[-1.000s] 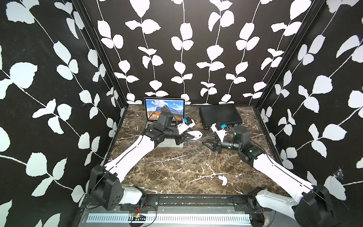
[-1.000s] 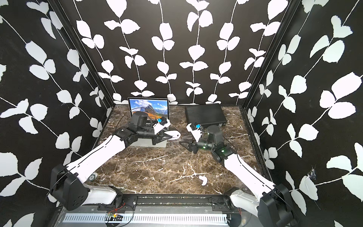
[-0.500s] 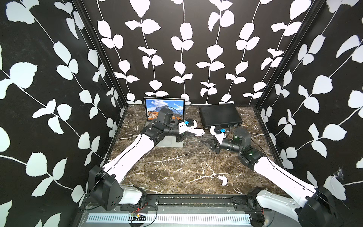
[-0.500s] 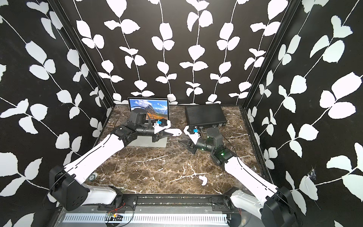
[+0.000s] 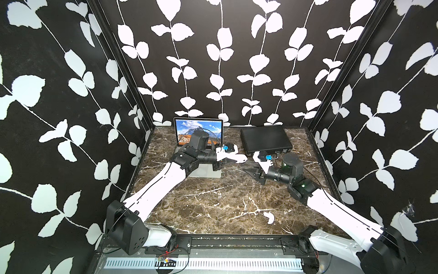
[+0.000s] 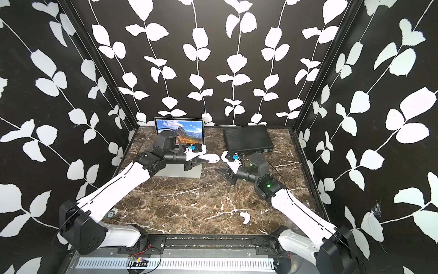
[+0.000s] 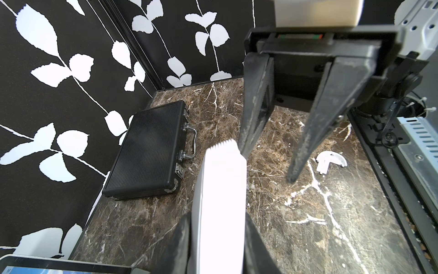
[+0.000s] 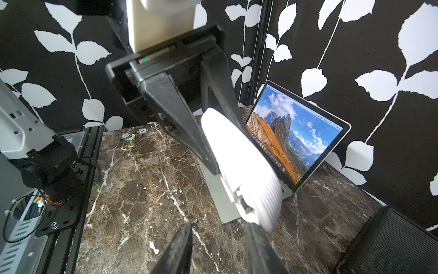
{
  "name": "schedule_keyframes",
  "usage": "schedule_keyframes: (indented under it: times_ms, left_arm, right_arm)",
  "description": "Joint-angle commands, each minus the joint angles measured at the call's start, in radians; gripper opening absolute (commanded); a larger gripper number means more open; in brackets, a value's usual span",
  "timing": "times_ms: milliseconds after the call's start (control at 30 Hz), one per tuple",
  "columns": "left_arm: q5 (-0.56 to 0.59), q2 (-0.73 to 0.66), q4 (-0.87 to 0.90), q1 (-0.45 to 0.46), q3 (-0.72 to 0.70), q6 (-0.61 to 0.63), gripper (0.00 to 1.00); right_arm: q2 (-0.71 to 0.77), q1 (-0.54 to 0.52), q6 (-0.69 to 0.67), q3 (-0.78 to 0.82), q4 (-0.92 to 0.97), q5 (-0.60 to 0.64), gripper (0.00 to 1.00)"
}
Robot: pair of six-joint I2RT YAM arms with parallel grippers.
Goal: Insert the wireless mouse receiver into the laptop
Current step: Take out the USB plug from the mouse.
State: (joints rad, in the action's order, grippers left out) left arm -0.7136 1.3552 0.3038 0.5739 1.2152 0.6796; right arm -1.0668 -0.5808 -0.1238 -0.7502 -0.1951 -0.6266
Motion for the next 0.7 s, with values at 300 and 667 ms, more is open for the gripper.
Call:
schedule_keyframes:
  times_ms: [300, 667]
  left_arm:
    - [-0.030, -0.043, -0.074, 0.009, 0.004, -0.002, 0.16]
    - [-0.049, -0.053, -0.045, 0.014, 0.004, 0.044, 0.14]
  right_arm:
    - [0.048, -0.009, -0.002, -0.008, -0.029, 0.067, 0.41]
    - [0.017, -0.009, 0.002, -0.027, -0.054, 0.072, 0.42]
